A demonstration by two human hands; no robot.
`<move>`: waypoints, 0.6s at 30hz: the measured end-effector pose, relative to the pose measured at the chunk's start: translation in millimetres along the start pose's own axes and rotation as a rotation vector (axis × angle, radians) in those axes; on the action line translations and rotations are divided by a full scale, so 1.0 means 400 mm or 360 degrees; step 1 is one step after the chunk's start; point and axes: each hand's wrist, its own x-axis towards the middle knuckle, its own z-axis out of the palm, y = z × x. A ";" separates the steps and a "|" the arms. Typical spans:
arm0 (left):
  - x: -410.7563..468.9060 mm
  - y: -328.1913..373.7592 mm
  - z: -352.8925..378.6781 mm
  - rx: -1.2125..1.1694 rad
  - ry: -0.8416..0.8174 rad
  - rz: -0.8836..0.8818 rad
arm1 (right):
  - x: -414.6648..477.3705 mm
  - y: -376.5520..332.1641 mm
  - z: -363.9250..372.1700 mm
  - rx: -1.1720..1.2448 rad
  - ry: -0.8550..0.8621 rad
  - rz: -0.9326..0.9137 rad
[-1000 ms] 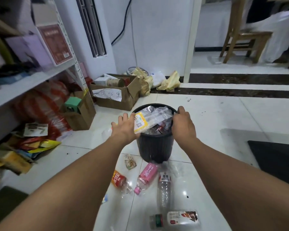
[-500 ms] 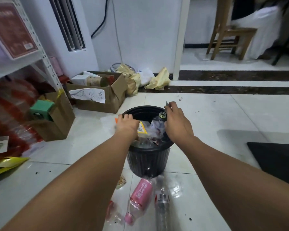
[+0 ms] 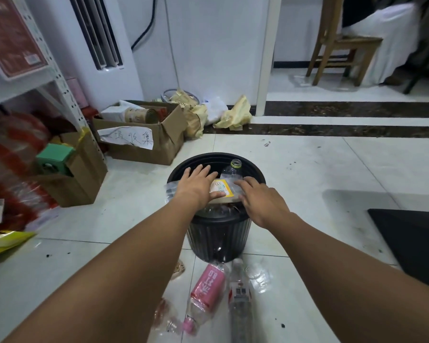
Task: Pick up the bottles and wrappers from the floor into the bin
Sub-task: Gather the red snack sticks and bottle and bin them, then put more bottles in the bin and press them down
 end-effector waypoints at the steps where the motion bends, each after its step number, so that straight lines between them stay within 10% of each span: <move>1: -0.014 -0.010 -0.009 -0.0005 0.0036 -0.0009 | -0.007 -0.001 -0.011 0.0002 0.0004 0.0027; 18: -0.346 -0.069 0.007 -0.0102 0.0390 -0.0218 | -0.200 -0.199 -0.025 -0.0005 0.0108 -0.0100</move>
